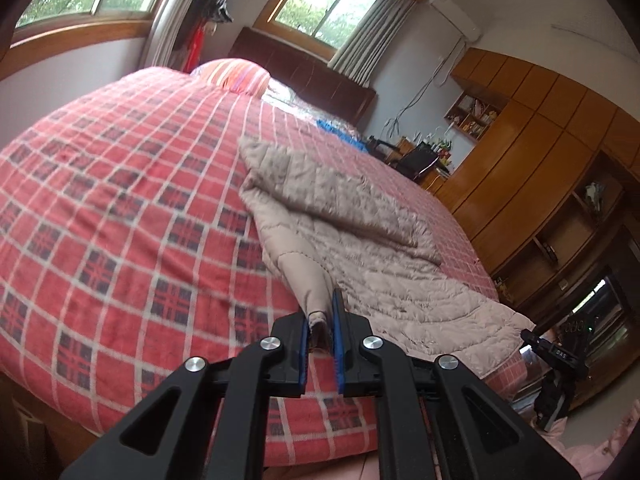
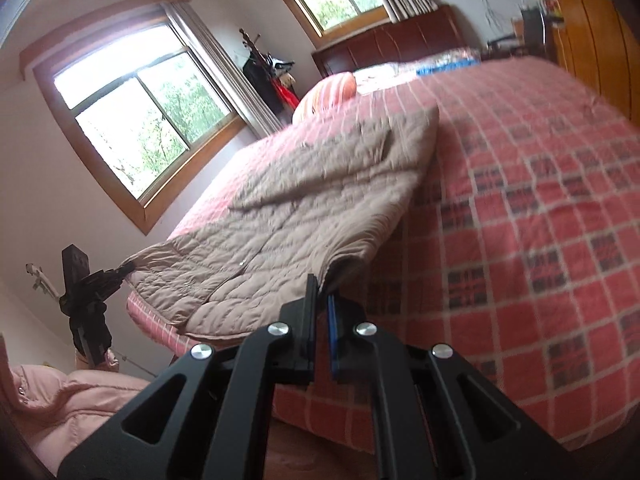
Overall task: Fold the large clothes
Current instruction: 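Lift the hem with both tools and lay it over toward the collar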
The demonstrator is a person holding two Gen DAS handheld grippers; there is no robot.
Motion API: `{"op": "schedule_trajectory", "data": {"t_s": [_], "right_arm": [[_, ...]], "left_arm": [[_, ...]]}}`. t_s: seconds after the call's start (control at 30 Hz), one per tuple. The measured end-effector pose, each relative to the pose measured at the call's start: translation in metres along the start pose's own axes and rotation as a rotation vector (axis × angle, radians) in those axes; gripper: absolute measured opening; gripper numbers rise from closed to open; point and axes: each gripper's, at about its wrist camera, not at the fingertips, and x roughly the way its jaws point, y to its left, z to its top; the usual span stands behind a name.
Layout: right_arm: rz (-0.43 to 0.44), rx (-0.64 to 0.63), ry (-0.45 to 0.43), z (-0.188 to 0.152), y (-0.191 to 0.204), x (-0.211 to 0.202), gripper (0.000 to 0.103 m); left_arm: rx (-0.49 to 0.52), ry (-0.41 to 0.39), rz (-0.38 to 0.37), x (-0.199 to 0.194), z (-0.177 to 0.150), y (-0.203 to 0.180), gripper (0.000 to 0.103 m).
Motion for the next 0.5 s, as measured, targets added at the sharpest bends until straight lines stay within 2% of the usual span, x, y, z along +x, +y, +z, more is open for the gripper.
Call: {"op": "schedule_trajectory", "data": {"t_s": [0.2, 0.5], "right_arm": [[-0.012, -0.054, -0.003, 0.062, 0.001, 0.014, 0.003], [-0.034, -0.038, 0.031, 0.176, -0.022, 0.067, 0.003]], "left_arm": [[0.063, -0.035, 0.006, 0.02, 0.051, -0.011, 0.009], [0.047, -0.052, 0.034, 0.09, 0.146, -0.007, 0.009]]}}
